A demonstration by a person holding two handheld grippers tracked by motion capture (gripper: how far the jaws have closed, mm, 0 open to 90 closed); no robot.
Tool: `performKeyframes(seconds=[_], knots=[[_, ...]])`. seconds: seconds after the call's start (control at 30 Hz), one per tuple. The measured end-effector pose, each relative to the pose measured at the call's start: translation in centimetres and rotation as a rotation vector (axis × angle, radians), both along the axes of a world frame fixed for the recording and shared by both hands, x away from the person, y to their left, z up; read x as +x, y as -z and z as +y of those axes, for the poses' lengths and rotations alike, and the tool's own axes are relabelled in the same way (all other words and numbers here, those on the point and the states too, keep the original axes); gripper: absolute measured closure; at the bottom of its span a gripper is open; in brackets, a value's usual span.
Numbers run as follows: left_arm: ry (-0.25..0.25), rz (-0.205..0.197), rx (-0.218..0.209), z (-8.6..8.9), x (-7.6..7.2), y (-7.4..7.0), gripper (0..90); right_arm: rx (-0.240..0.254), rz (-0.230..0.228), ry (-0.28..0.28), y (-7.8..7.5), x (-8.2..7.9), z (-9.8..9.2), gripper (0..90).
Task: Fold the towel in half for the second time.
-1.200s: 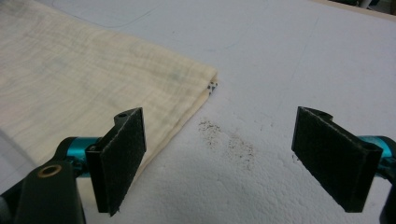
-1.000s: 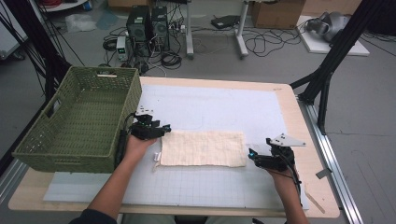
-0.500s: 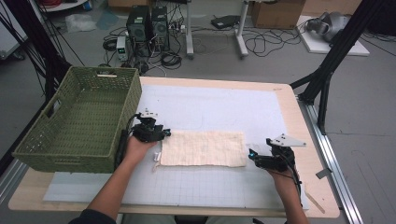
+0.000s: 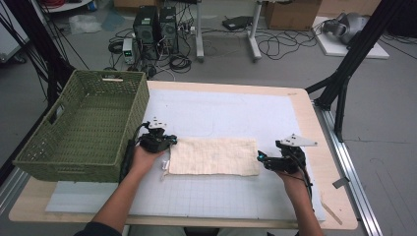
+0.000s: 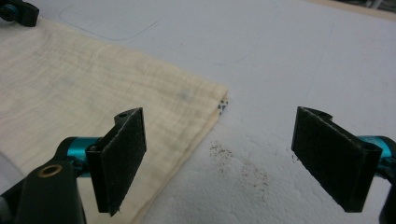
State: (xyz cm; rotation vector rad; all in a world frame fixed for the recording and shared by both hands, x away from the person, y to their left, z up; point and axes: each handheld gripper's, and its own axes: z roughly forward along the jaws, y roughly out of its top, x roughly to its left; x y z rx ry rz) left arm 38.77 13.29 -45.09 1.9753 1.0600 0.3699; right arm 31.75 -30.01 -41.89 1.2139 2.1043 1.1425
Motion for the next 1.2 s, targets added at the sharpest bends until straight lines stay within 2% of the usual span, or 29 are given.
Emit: performKeyframes(seconds=[0.07, 0.23, 0.3, 0.33, 0.43, 0.57, 0.6, 0.63, 0.7, 0.73, 0.77, 0.87, 0.93, 0.97, 1.1, 1.2], knots=[[-0.009, 0.000, -0.007, 0.0, -0.1, 0.0, 84.1, -0.013, 0.025, -0.012, 0.1, 1.1, 0.4, 12.0], [-0.007, -0.008, 0.003, 0.0, -0.1, 0.1, 83.6, -0.003, 0.085, -0.029, 0.5, 4.7, 1.4, 12.0], [-0.010, -0.006, -0.004, 0.0, -0.1, 0.1, 83.2, -0.019, 0.108, -0.043, 0.8, 6.0, 1.8, 12.6], [-0.011, -0.006, -0.004, 0.0, -0.1, 0.1, 83.1, -0.028, 0.132, -0.041, 1.0, 6.5, 2.0, 16.1], [-0.015, -0.006, -0.010, 0.0, -0.1, 0.1, 82.9, -0.045, 0.157, -0.072, 1.6, 7.5, 2.4, 33.9], [-0.017, -0.003, -0.012, 0.0, -0.2, 0.1, 82.9, -0.040, 0.178, -0.103, 2.3, 8.0, 2.6, 52.7], [-0.019, -0.002, -0.012, 0.0, -0.2, 0.1, 82.9, -0.057, 0.184, -0.120, 2.4, 8.0, 2.7, 57.9], [-0.017, -0.001, -0.011, 0.1, -0.2, 0.1, 82.9, -0.067, 0.180, -0.127, 2.5, 8.0, 2.9, 61.4], [-0.017, 0.000, -0.013, 0.1, -0.2, 0.1, 83.1, -0.074, 0.181, -0.175, 2.4, 7.9, 3.0, 79.3], [-0.020, 0.001, -0.017, 0.1, -0.2, 0.2, 83.2, -0.087, 0.176, -0.196, 2.3, 7.9, 3.2, 81.3], [-0.022, 0.001, -0.021, 0.1, -0.2, 0.2, 83.2, -0.114, 0.164, -0.206, 2.3, 7.8, 3.4, 82.5], [-0.031, -0.001, -0.018, 0.1, -0.2, 0.1, 84.0, -0.144, 0.151, -0.197, 2.1, 7.6, 3.7, 84.6], [-0.059, -0.001, -0.028, 0.4, -0.2, 0.0, 84.5, -0.154, 0.141, -0.189, 2.0, 7.4, 3.7, 85.4], [-0.070, -0.011, -0.039, 0.4, -0.3, -0.1, 84.7, -0.162, 0.121, -0.181, 1.8, 7.4, 3.6, 85.4], [-0.102, -0.085, -0.083, 0.5, -0.5, -0.9, 85.0, -0.120, 0.073, -0.155, 1.1, 7.2, 3.0, 85.3], [-0.101, -0.104, -0.091, 0.5, -0.7, -1.2, 84.9, -0.117, 0.052, -0.150, 0.9, 6.9, 2.9, 85.3]])
